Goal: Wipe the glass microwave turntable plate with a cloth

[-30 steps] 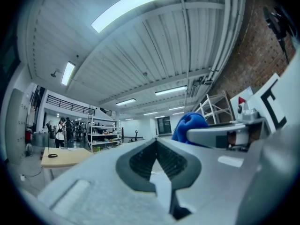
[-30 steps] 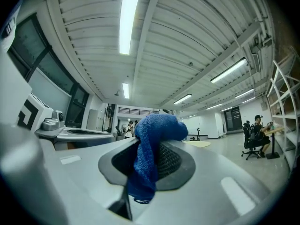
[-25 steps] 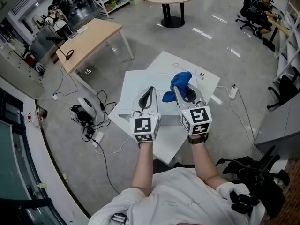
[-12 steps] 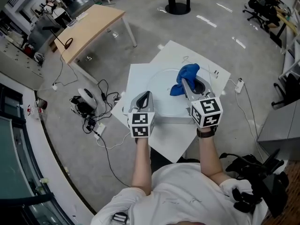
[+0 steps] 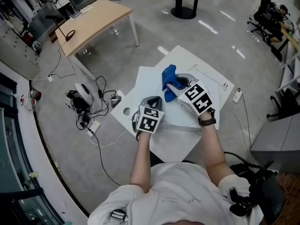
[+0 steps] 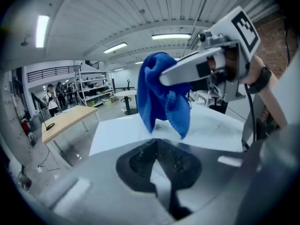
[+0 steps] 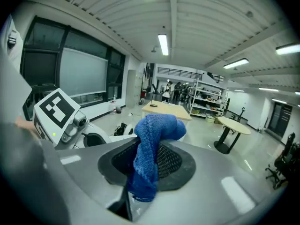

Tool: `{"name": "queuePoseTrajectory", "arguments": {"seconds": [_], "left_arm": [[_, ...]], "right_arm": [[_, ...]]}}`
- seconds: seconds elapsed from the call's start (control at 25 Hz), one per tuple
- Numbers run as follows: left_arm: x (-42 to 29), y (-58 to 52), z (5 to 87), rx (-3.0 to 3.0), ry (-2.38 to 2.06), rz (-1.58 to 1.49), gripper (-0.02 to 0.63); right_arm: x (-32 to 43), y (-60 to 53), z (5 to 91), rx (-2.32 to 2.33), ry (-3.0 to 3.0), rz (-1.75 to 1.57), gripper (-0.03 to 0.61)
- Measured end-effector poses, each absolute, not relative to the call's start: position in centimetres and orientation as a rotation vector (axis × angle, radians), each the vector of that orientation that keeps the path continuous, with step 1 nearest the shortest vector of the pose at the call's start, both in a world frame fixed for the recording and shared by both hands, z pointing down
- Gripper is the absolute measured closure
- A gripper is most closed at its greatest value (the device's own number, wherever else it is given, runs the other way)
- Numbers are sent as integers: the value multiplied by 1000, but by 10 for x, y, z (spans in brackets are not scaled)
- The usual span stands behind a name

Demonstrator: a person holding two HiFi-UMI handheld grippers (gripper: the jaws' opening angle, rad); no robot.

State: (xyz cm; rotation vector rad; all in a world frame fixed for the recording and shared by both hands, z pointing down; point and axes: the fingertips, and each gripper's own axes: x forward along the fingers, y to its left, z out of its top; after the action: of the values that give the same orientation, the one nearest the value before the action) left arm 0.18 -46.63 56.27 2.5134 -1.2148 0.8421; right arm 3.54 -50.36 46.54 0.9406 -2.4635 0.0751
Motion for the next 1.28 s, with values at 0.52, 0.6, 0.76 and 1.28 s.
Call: {"name": "queuePoseTrajectory", "arguments": {"seconds": [0.52,0.6,0.76,1.28], "left_arm": [[6,-469,578,2462,-1141,975,614],[7,-469,579,2460,-1140,979,614],[6,-471,582,2451,-1160,992,614],[6,-478,582,2440,-1216,1010,615]], "right_arm": [[-19,-512,564,376,-2185,73,489],[-17,-514,570,361,-2166,78,489],[2,-533,573,434,-2149,112,489],[169,-544,573,768,-1972,215,489]]}}
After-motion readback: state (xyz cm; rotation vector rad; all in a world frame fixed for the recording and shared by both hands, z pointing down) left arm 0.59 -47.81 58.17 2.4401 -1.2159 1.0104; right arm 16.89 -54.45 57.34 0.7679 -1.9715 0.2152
